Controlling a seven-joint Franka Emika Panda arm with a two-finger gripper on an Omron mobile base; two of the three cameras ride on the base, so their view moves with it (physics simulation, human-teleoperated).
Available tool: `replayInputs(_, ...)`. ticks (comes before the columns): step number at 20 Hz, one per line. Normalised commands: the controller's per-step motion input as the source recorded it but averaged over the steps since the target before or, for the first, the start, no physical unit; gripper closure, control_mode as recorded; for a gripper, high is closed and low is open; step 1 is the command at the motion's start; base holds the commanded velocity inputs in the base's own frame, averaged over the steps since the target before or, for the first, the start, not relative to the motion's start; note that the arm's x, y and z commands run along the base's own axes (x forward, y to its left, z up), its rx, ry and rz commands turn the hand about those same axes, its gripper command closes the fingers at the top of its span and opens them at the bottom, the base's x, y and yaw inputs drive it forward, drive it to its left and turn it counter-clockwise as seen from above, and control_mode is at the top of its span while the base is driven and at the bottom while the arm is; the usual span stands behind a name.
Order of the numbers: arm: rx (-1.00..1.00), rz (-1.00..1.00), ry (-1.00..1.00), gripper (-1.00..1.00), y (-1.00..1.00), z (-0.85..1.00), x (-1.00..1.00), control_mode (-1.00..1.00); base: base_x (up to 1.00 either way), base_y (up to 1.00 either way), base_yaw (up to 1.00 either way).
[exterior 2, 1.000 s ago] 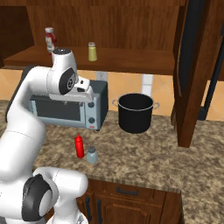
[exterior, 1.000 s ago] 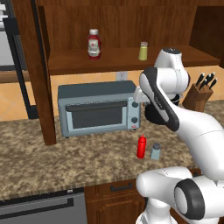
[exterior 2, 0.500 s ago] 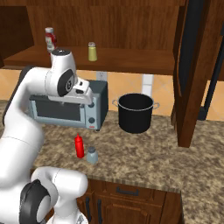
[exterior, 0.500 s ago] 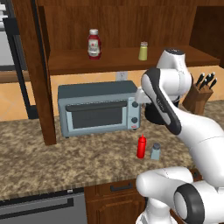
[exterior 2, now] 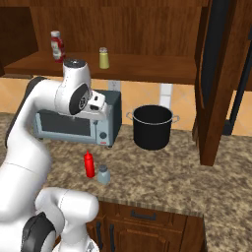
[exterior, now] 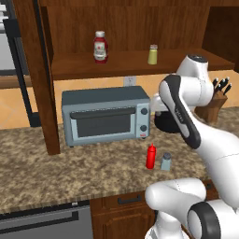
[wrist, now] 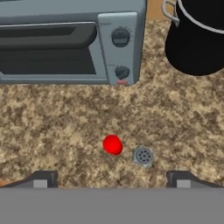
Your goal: Put the shaker and condiment bottle from the counter next to their counterparts in the cabinet.
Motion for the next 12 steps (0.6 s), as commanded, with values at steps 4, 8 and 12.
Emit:
replayInputs(4, 0.0, 0.05, -0.16, -1.0, -0.16, -0.09, -0.07, -1.0, 0.0, 0.0, 0.0)
replayInputs(8, 0.0, 0.14, -0.21, -1.0, -0.17, -0.07, -0.14, -1.0, 0.0, 0.0, 0.0)
replayInputs(12, 0.07, 0.24, -0.22, -1.0, -0.27, -0.03, -0.27, -1.0, 0.0, 0.0, 0.0)
